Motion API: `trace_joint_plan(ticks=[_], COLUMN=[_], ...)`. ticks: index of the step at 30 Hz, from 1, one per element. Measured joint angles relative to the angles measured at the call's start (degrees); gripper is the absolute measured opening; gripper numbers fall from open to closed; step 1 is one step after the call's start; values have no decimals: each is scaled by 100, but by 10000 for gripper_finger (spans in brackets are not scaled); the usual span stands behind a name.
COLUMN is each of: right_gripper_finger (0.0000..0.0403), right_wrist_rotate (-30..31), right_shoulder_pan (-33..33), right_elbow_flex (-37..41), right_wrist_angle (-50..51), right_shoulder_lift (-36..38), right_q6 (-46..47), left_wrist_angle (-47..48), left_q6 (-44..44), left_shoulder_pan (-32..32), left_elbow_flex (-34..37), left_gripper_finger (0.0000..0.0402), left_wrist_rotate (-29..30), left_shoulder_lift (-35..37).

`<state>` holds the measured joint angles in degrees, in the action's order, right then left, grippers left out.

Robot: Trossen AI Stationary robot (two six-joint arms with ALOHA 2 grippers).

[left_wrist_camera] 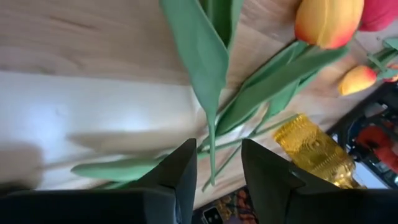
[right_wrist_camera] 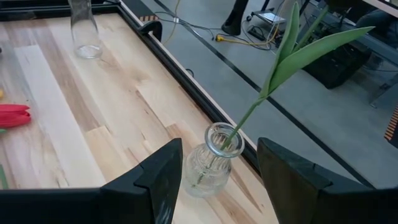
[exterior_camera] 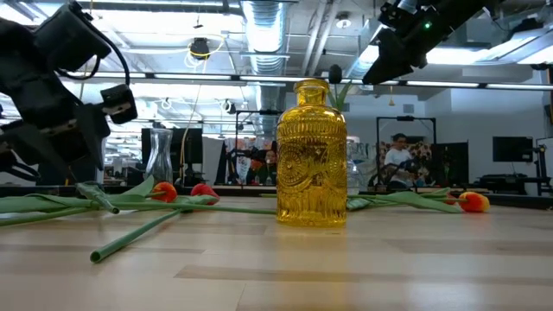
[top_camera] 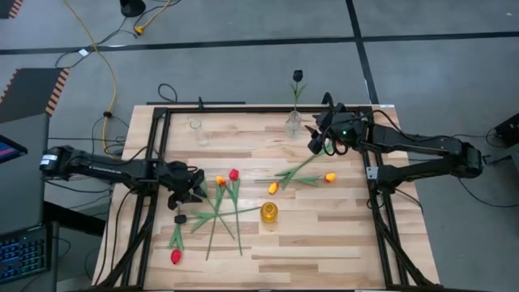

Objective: Sort flowers into vase by color
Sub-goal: Put the top black flower into the right transparent vase

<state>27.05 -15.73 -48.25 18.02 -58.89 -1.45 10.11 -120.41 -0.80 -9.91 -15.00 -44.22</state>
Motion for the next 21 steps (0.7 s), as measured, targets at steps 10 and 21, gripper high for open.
trace_joint_plan(ticks=[10, 21], right_gripper_finger=[235, 235], right_wrist_rotate=[0, 0], right_shoulder_pan=[0, 0], right_elbow_flex=[0, 0], right_wrist_angle=[0, -2], right_shoulder_lift=[-2, -1], right_q6=[0, 0], left_wrist_angle=[-390, -484], left_q6=[65, 12], left_shoulder_pan=[17, 17], left_elbow_flex=[-4, -4], left_gripper_finger=[69, 66], left_wrist_rotate=[-18, 199], left_shoulder_lift=[-650, -755])
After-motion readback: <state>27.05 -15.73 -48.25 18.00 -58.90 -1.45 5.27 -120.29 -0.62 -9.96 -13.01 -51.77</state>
